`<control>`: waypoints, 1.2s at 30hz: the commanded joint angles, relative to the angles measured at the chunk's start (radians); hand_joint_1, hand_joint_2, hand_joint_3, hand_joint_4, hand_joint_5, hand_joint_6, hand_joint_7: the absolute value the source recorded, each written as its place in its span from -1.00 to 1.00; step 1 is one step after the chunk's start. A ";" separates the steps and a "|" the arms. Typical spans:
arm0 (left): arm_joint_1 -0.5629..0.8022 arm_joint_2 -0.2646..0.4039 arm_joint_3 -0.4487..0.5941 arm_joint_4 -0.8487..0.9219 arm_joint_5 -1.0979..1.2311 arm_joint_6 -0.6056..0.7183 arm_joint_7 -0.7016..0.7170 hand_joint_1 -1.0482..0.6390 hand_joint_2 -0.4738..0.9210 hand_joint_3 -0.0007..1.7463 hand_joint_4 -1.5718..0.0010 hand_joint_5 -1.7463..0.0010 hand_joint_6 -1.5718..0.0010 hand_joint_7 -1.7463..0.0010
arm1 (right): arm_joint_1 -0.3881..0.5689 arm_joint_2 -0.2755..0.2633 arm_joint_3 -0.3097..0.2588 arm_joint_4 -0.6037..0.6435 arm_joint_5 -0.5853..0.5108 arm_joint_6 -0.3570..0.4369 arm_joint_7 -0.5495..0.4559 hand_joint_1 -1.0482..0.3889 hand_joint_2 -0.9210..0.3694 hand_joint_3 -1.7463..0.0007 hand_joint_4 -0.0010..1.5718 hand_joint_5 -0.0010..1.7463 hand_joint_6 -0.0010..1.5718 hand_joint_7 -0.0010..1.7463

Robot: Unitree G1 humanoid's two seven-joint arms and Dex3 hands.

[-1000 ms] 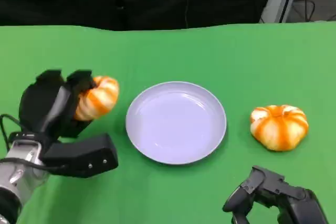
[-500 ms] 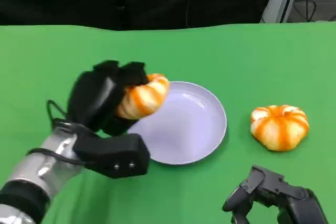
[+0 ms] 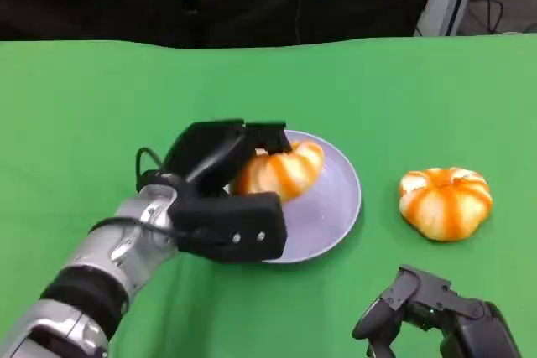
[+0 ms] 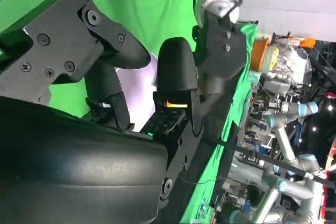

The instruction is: Grasp the bread from the table and place it into the plate.

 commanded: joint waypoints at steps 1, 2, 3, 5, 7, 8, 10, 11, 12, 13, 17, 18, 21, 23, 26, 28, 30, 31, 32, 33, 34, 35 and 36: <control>0.004 0.037 -0.044 -0.090 0.057 0.112 -0.096 -0.44 0.99 -0.82 0.92 0.58 0.83 0.98 | 0.001 -0.007 -0.002 0.003 -0.009 -0.011 -0.008 0.36 -0.13 -0.47 -0.07 0.83 0.01 0.47; 0.007 0.041 -0.055 -0.105 0.070 0.136 -0.117 -0.56 1.00 -0.78 0.97 0.73 0.91 0.99 | 0.001 -0.008 -0.002 0.001 -0.009 -0.010 -0.008 0.36 -0.12 -0.47 -0.07 0.82 0.01 0.47; 0.010 0.044 -0.061 -0.118 0.076 0.154 -0.135 -0.63 1.00 -0.73 0.98 0.84 0.95 0.99 | 0.001 -0.008 -0.002 0.001 -0.008 -0.009 -0.007 0.37 -0.12 -0.47 -0.07 0.82 0.01 0.47; 0.014 0.048 -0.068 -0.140 0.078 0.181 -0.170 -0.73 1.00 -0.66 1.00 0.95 0.99 1.00 | 0.000 -0.009 -0.003 0.002 -0.007 -0.010 -0.007 0.37 -0.13 -0.47 -0.07 0.82 0.02 0.47; 0.018 0.054 -0.072 -0.160 0.076 0.203 -0.205 -0.80 1.00 -0.60 1.00 0.99 1.00 1.00 | 0.000 -0.009 -0.004 0.004 -0.008 -0.013 -0.007 0.38 -0.13 -0.47 -0.07 0.81 0.02 0.47; 0.020 0.056 -0.073 -0.169 0.075 0.211 -0.219 -0.84 1.00 -0.57 1.00 0.99 1.00 1.00 | 0.000 -0.010 -0.003 0.005 -0.008 -0.014 -0.008 0.37 -0.13 -0.47 -0.07 0.81 0.02 0.47; 0.024 0.064 -0.074 -0.189 0.072 0.222 -0.245 -0.87 1.00 -0.55 1.00 1.00 1.00 1.00 | 0.000 -0.011 -0.005 0.008 -0.008 -0.017 -0.008 0.37 -0.13 -0.47 -0.07 0.81 0.02 0.47; 0.027 0.069 -0.073 -0.202 0.069 0.227 -0.261 -0.88 1.00 -0.53 1.00 1.00 0.99 1.00 | 0.000 -0.012 -0.006 0.009 -0.008 -0.018 -0.008 0.36 -0.13 -0.47 -0.07 0.81 0.02 0.47; 0.030 0.073 -0.072 -0.212 0.067 0.230 -0.273 -0.89 1.00 -0.53 1.00 1.00 0.98 0.99 | -0.001 -0.013 -0.007 0.009 -0.008 -0.019 -0.008 0.36 -0.13 -0.47 -0.07 0.80 0.02 0.47; 0.034 0.082 -0.068 -0.231 0.063 0.234 -0.291 -0.89 1.00 -0.52 1.00 1.00 0.98 0.99 | -0.002 -0.013 -0.007 0.010 -0.006 -0.019 -0.007 0.37 -0.13 -0.48 -0.07 0.80 0.02 0.47; 0.055 0.119 -0.054 -0.306 0.050 0.238 -0.339 -0.86 1.00 -0.52 0.96 0.98 0.91 0.96 | -0.007 -0.013 -0.007 0.014 -0.003 -0.022 -0.007 0.37 -0.12 -0.48 -0.07 0.81 0.02 0.47; 0.062 0.130 -0.049 -0.325 0.046 0.235 -0.346 -0.85 1.00 -0.53 0.95 0.97 0.89 0.95 | -0.009 -0.012 -0.007 0.016 -0.004 -0.024 -0.008 0.36 -0.12 -0.48 -0.07 0.81 0.02 0.47; 0.098 0.167 -0.023 -0.408 0.021 0.227 -0.372 -0.80 1.00 -0.55 0.92 0.96 0.84 0.94 | -0.010 -0.010 -0.006 0.018 -0.006 -0.025 -0.010 0.37 -0.12 -0.49 -0.07 0.82 0.02 0.47; 0.130 0.193 0.003 -0.469 -0.005 0.211 -0.379 -0.76 1.00 -0.57 0.89 0.94 0.82 0.94 | -0.009 -0.009 -0.006 0.018 -0.006 -0.024 -0.010 0.37 -0.11 -0.49 -0.07 0.82 0.01 0.47; 0.195 0.239 0.064 -0.571 -0.067 0.173 -0.383 -0.62 1.00 -0.62 0.75 0.87 0.74 0.92 | -0.008 -0.007 -0.003 0.017 -0.014 -0.021 -0.013 0.36 -0.11 -0.49 -0.07 0.82 0.01 0.47; 0.211 0.247 0.077 -0.595 -0.080 0.166 -0.385 -0.58 1.00 -0.63 0.69 0.84 0.71 0.92 | -0.008 -0.007 -0.003 0.017 -0.016 -0.021 -0.014 0.36 -0.11 -0.49 -0.08 0.82 0.01 0.47; 0.298 0.259 0.157 -0.688 -0.163 0.145 -0.365 -0.46 1.00 -0.68 0.49 0.74 0.57 0.87 | -0.007 -0.008 -0.002 0.013 -0.012 -0.015 -0.011 0.36 -0.11 -0.49 -0.08 0.82 0.01 0.47; 0.342 0.255 0.198 -0.724 -0.212 0.122 -0.347 -0.42 1.00 -0.70 0.40 0.69 0.50 0.85 | -0.006 -0.008 -0.002 0.012 -0.013 -0.014 -0.011 0.36 -0.12 -0.49 -0.08 0.82 0.01 0.47; 0.400 0.230 0.250 -0.764 -0.299 0.102 -0.336 -0.36 1.00 -0.74 0.32 0.63 0.41 0.83 | -0.007 -0.008 -0.001 0.011 -0.013 -0.013 -0.011 0.36 -0.12 -0.49 -0.08 0.82 0.01 0.47; 0.452 0.201 0.292 -0.801 -0.381 0.095 -0.333 -0.22 1.00 -0.79 0.26 0.39 0.23 0.80 | -0.007 -0.008 0.000 0.010 -0.014 -0.012 -0.011 0.37 -0.12 -0.49 -0.08 0.83 0.01 0.47; 0.504 0.179 0.327 -0.842 -0.449 0.096 -0.331 -0.15 1.00 -0.80 0.27 0.21 0.13 0.78 | -0.008 -0.007 0.001 0.010 -0.015 -0.011 -0.011 0.37 -0.12 -0.49 -0.08 0.83 0.01 0.47; 0.548 0.163 0.353 -0.880 -0.498 0.101 -0.330 -0.11 1.00 -0.78 0.26 0.07 0.05 0.76 | -0.008 -0.007 0.002 0.011 -0.015 -0.012 -0.011 0.37 -0.13 -0.48 -0.08 0.83 0.01 0.47; 0.583 0.152 0.372 -0.913 -0.529 0.106 -0.328 -0.07 1.00 -0.76 0.25 -0.08 -0.01 0.70 | -0.009 -0.006 0.003 0.012 -0.014 -0.012 -0.011 0.37 -0.13 -0.49 -0.08 0.83 0.01 0.47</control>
